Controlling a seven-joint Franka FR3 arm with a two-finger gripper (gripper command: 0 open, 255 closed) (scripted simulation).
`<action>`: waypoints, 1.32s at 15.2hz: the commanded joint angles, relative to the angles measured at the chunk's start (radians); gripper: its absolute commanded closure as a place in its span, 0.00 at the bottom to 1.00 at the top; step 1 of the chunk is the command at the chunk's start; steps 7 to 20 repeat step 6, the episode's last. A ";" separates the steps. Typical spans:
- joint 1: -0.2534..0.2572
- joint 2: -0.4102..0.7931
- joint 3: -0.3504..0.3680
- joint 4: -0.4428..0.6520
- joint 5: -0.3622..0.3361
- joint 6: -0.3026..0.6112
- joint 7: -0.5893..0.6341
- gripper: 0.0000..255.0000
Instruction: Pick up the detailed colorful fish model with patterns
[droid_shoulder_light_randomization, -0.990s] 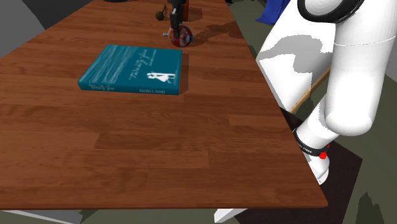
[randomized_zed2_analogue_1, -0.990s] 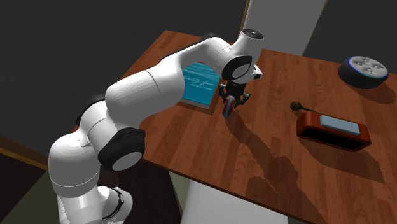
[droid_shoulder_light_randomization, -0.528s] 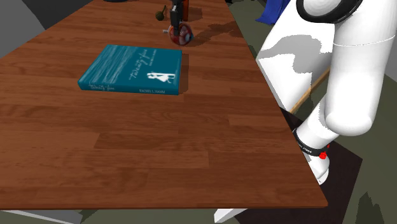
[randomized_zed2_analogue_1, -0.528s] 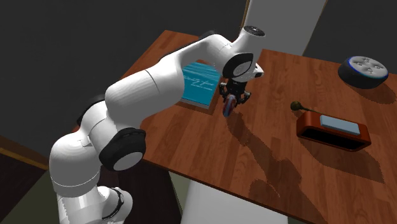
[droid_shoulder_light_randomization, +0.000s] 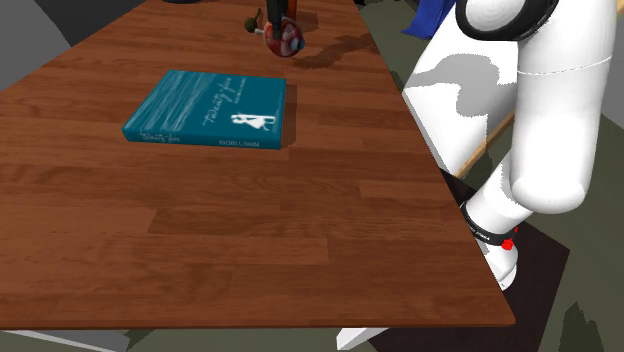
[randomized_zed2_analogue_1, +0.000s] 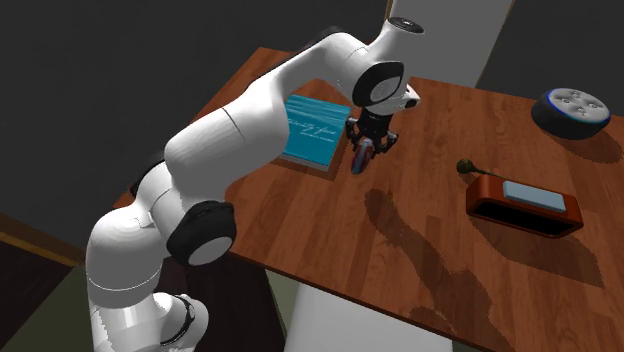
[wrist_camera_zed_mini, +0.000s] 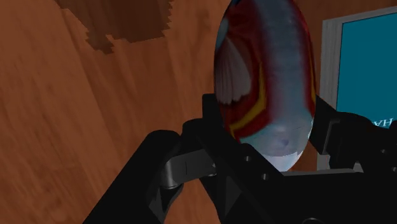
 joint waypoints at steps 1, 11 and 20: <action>0.002 0.017 0.000 0.057 -0.001 -0.041 0.000 1.00; 0.006 0.061 -0.001 0.176 -0.003 -0.115 0.001 1.00; 0.006 0.061 -0.001 0.176 -0.003 -0.115 0.001 1.00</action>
